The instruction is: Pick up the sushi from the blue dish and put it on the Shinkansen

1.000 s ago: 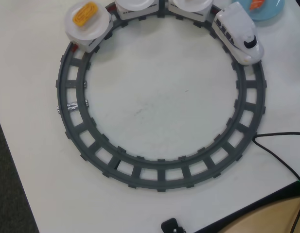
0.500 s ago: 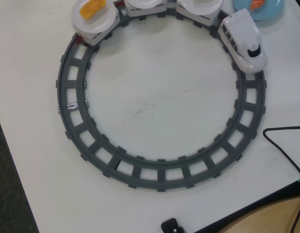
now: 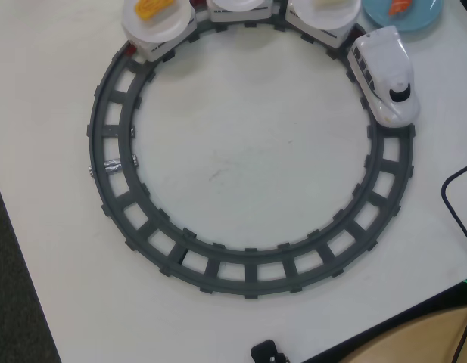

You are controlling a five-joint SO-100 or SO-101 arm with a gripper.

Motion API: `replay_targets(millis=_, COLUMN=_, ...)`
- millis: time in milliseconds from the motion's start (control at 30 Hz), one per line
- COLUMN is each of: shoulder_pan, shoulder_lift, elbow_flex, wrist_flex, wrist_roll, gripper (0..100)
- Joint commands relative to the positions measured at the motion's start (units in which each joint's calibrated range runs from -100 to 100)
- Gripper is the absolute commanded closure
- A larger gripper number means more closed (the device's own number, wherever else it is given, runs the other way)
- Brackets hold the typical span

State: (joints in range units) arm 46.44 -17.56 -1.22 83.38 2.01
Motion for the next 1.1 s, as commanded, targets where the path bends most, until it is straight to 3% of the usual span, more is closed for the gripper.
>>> replay_targets(millis=0, shoulder_pan=0.0, shoulder_lift=8.8, elbow_flex=-15.8, wrist_flex=3.6, wrist_roll=0.5, gripper=70)
replay_targets(millis=167, shoulder_pan=0.3, shoulder_lift=24.0, elbow_flex=-29.2, wrist_flex=7.1, wrist_roll=2.6, gripper=70)
replay_targets(millis=400, shoulder_pan=0.2, shoulder_lift=43.7, elbow_flex=-42.2, wrist_flex=7.1, wrist_roll=10.2, gripper=70)
replay_targets(millis=700, shoulder_pan=-1.3, shoulder_lift=57.9, elbow_flex=-48.8, wrist_flex=3.9, wrist_roll=17.1, gripper=70)
replay_targets(millis=1067, shoulder_pan=-6.1, shoulder_lift=63.5, elbow_flex=-48.8, wrist_flex=1.7, wrist_roll=17.0, gripper=70)
